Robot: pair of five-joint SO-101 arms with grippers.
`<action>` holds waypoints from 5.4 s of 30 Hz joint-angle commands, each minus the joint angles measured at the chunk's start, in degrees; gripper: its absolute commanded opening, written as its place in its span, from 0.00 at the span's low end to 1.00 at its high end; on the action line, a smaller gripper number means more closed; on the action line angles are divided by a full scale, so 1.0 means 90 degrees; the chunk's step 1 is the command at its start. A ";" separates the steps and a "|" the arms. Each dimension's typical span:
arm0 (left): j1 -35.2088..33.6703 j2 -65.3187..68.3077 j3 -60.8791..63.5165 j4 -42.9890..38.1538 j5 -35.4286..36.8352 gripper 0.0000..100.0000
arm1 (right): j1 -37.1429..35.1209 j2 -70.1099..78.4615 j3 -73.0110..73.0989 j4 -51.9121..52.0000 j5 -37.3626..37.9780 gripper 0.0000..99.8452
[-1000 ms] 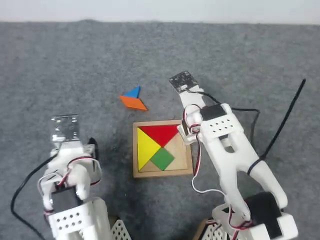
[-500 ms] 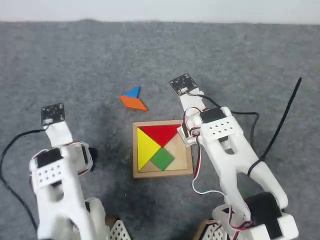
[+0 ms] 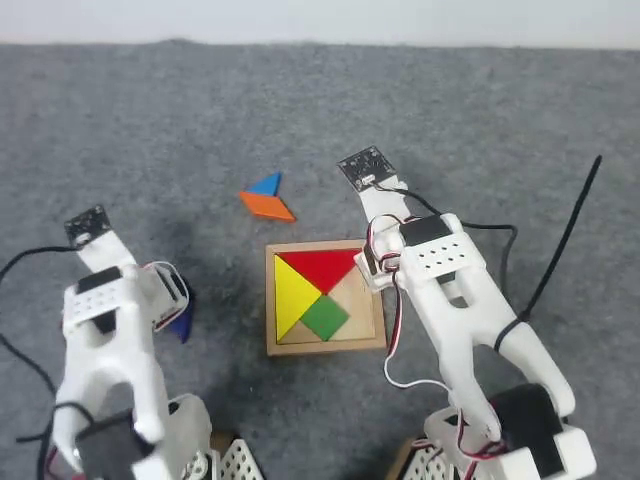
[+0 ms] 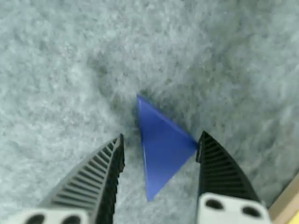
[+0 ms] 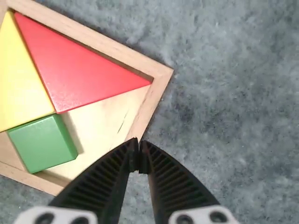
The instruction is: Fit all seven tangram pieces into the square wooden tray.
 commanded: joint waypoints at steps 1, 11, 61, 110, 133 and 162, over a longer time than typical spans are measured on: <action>0.0059 0.0713 -0.0737 0.0078 0.0088 0.25 | 0.0132 -0.0366 -0.0049 -0.0103 0.0010 0.01; 0.0586 0.1221 -0.0855 0.0606 -0.0117 0.23 | 0.0435 -0.0366 -0.0039 -0.0200 0.0000 0.01; 0.0752 0.1612 -0.1148 0.0781 -0.0781 0.11 | 0.0435 -0.0366 0.0156 -0.0454 0.0010 0.01; -0.1768 -0.0967 0.0405 0.1377 -0.7687 0.23 | 0.0435 -0.0366 0.0166 -0.0415 0.0020 0.01; -0.0918 -0.0947 0.0425 -0.0977 -0.5343 0.24 | 0.0435 -0.0366 0.0313 -0.0464 0.0020 0.01; 0.0195 0.1866 -0.1529 0.1368 -0.2071 0.23 | 0.0435 -0.0376 0.0322 -0.0464 0.0029 0.01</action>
